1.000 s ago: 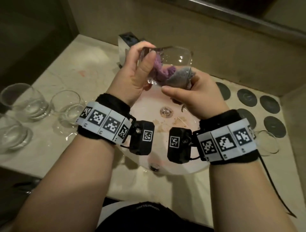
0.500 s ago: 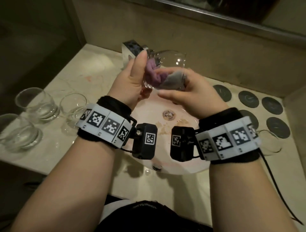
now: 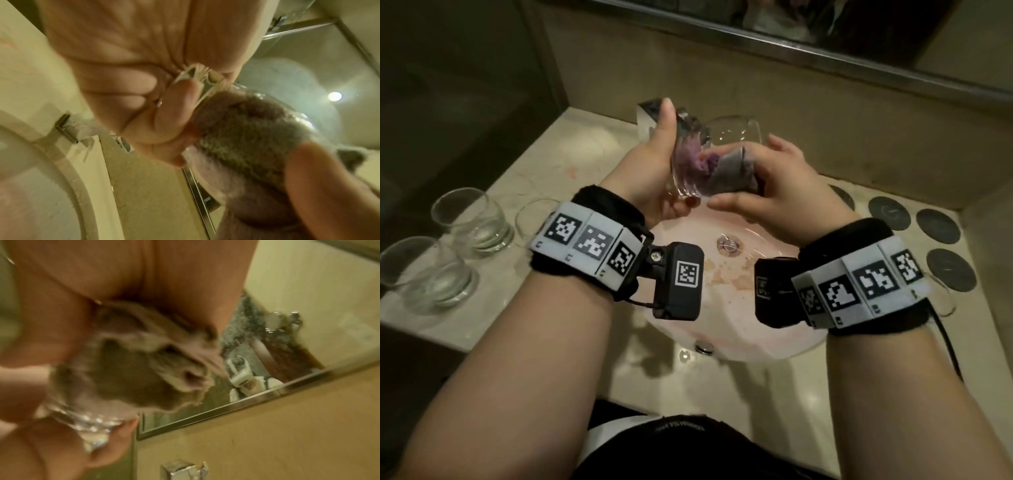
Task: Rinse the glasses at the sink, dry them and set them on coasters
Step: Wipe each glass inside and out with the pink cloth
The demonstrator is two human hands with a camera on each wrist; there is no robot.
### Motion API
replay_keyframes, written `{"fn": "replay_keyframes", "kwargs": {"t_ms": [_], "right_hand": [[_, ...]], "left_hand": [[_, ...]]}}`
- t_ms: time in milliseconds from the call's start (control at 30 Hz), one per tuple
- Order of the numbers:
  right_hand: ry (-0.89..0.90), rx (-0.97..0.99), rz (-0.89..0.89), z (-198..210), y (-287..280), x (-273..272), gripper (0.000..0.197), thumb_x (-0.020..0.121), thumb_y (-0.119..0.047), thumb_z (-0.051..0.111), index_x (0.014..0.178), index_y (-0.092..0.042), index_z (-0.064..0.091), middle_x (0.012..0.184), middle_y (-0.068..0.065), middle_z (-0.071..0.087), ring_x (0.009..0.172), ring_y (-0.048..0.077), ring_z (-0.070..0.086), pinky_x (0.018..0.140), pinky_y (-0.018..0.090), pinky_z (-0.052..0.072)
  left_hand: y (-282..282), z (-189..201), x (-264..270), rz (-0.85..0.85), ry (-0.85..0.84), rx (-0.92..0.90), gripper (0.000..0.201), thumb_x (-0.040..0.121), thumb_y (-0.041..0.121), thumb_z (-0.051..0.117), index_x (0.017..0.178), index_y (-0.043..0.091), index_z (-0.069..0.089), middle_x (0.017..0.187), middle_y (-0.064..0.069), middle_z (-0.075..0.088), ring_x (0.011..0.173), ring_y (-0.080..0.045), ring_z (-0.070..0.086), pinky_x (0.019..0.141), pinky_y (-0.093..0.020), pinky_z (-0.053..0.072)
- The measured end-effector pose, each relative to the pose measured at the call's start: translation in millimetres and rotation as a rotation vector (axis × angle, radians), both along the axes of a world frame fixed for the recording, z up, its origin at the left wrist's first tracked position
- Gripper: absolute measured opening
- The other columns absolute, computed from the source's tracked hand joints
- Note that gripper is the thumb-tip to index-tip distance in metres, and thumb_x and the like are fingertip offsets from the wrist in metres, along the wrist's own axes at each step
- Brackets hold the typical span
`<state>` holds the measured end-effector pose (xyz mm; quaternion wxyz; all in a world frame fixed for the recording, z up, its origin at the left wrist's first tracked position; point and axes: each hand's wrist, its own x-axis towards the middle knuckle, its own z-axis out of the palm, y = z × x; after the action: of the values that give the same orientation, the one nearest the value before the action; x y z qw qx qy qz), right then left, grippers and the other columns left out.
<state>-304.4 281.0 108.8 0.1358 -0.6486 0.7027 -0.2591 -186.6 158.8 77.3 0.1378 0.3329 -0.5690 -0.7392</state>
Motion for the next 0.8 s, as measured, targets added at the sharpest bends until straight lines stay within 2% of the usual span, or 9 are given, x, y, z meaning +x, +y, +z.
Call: {"fn": "replay_keyframes", "kwargs": {"t_ms": [100, 267, 433, 500, 533, 567, 633, 700, 800], "right_hand": [[0.181, 0.045, 0.079, 5, 2, -5, 0.055, 0.074, -0.052, 0.066, 0.125, -0.041, 0.048, 0.124, -0.018, 0.059, 0.127, 0.004, 0.043, 0.115, 0.039, -0.014], [0.416, 0.132, 0.209, 2, 4, -16, 0.054, 0.077, -0.057, 0.062, 0.122, -0.028, 0.059, 0.114, -0.007, 0.068, 0.12, 0.014, 0.055, 0.113, 0.044, -0.02], [0.341, 0.117, 0.168, 5, -4, -18, 0.041, 0.083, -0.047, 0.061, 0.116, -0.022, 0.064, 0.105, -0.005, 0.071, 0.112, 0.012, 0.059, 0.115, 0.035, -0.014], [0.117, 0.184, 0.11, 6, -4, -16, 0.039, 0.08, -0.039, 0.066, 0.116, -0.023, 0.062, 0.105, -0.011, 0.067, 0.111, 0.006, 0.056, 0.119, 0.034, 0.006], [-0.136, 0.219, 0.056, 9, -3, -12, 0.034, 0.079, -0.031, 0.069, 0.111, -0.022, 0.062, 0.096, -0.012, 0.066, 0.1, 0.005, 0.059, 0.111, 0.033, 0.033], [-0.429, 0.238, 0.011, 10, -2, -9, 0.028, 0.079, -0.022, 0.071, 0.105, -0.019, 0.061, 0.083, -0.01, 0.065, 0.082, 0.007, 0.063, 0.085, 0.029, 0.055], [-0.78, 0.176, -0.053, 9, -2, -12, 0.025, 0.078, -0.012, 0.071, 0.101, -0.01, 0.061, 0.058, 0.0, 0.06, 0.047, 0.01, 0.056, 0.041, 0.018, 0.047], [-0.926, 0.103, -0.1, 7, -5, -20, 0.034, 0.072, -0.013, 0.074, 0.102, -0.005, 0.062, 0.055, 0.009, 0.058, 0.042, 0.015, 0.052, 0.037, 0.019, 0.041], [-0.952, 0.046, -0.114, 12, -9, -26, 0.033, 0.072, -0.013, 0.071, 0.103, -0.003, 0.061, 0.056, 0.01, 0.058, 0.041, 0.017, 0.052, 0.036, 0.02, 0.04]], "left_hand": [[3, -1, 2, 0.014, 0.013, 0.052, 0.08, 0.09, 0.07, 0.024, 0.117, 0.004, 0.06, 0.086, -0.014, 0.06, 0.057, -0.015, 0.052, 0.038, -0.018, 0.036], [9, 2, -1, 0.063, -0.002, 0.146, 0.073, 0.09, 0.067, 0.029, 0.114, 0.004, 0.058, 0.079, -0.014, 0.062, 0.049, -0.016, 0.051, 0.03, -0.014, 0.03], [12, 0, -13, 0.15, 0.006, 0.201, 0.065, 0.092, 0.063, 0.033, 0.111, 0.005, 0.056, 0.065, -0.011, 0.063, 0.042, -0.016, 0.05, 0.029, -0.013, 0.028], [11, -3, -17, 0.209, -0.007, 0.146, 0.062, 0.091, 0.061, 0.037, 0.114, 0.006, 0.056, 0.088, -0.016, 0.066, 0.054, -0.019, 0.058, 0.033, -0.017, 0.033], [11, -3, -18, 0.236, 0.009, 0.095, 0.058, 0.092, 0.059, 0.038, 0.112, 0.008, 0.057, 0.101, -0.017, 0.065, 0.067, -0.022, 0.061, 0.038, -0.02, 0.04], [12, -3, -19, 0.255, 0.043, 0.013, 0.053, 0.093, 0.057, 0.038, 0.108, 0.01, 0.058, 0.109, -0.016, 0.063, 0.082, -0.023, 0.063, 0.047, -0.025, 0.048], [13, -3, -21, 0.268, 0.144, -0.306, 0.042, 0.095, 0.05, 0.034, 0.107, 0.015, 0.053, 0.105, -0.007, 0.061, 0.094, -0.02, 0.062, 0.063, -0.025, 0.054], [10, 3, -20, 0.214, 0.264, -0.66, 0.029, 0.096, 0.044, 0.033, 0.108, 0.021, 0.045, 0.098, 0.001, 0.055, 0.087, -0.01, 0.06, 0.059, -0.014, 0.049], [-3, 13, -20, 0.051, 0.315, -0.828, 0.024, 0.095, 0.038, 0.035, 0.112, 0.022, 0.039, 0.102, 0.004, 0.051, 0.09, -0.006, 0.061, 0.06, -0.025, 0.053]]}}
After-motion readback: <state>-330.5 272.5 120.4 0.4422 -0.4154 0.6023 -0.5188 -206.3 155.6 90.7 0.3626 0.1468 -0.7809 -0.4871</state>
